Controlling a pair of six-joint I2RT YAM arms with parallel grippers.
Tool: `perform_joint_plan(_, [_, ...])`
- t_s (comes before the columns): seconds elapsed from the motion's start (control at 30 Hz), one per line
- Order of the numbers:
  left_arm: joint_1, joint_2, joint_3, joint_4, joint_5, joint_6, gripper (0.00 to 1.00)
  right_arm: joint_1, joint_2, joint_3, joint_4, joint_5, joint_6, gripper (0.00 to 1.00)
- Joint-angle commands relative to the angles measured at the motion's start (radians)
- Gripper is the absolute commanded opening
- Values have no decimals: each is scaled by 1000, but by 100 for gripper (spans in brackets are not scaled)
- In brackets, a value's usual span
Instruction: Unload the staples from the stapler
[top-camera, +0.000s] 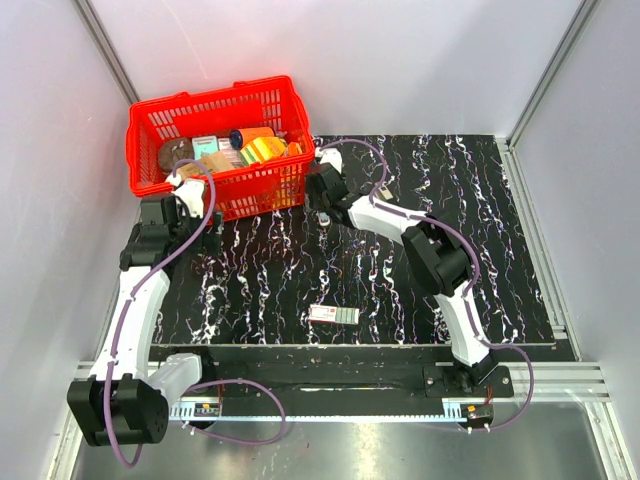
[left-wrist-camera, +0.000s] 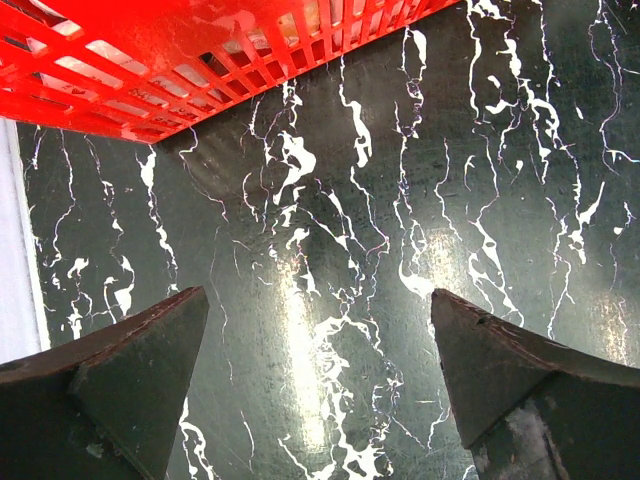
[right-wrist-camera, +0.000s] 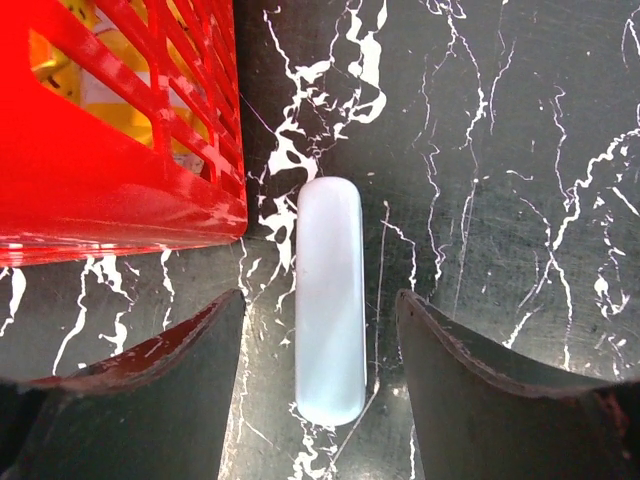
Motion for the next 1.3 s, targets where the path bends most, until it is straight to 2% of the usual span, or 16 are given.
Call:
perform_joint_plan(0.0, [5,-25,-6,27,18,7,99,43,15,-50,-42,0,7,68])
perform_joint_plan(0.17, [5,-37,-5,19,10,7,99,45,-30,-134,27,49,56,65])
perform_joint_plan(0.33, [5,-40,4,18,18,10,99,43,-164,-383,265,55,104,71])
perform_joint_plan(0.57, [7,-35,17,14,28,-1,99,45,-155,-355,248,75,62,72])
perform_joint_plan(0.7, [7,-45,9,14,28,7,99,45,-155,-358,305,57,3,83])
perform_joint_plan(0.8, [8,-45,12,14,22,10,99,45,-135,-334,338,69,-51,84])
perform_joint_plan(1.0, [8,-37,17,14,16,18,99,43,-84,-273,372,98,-119,70])
perform_joint_plan(1.27, [7,-26,21,16,10,25,99,43,-72,-260,359,77,-105,47])
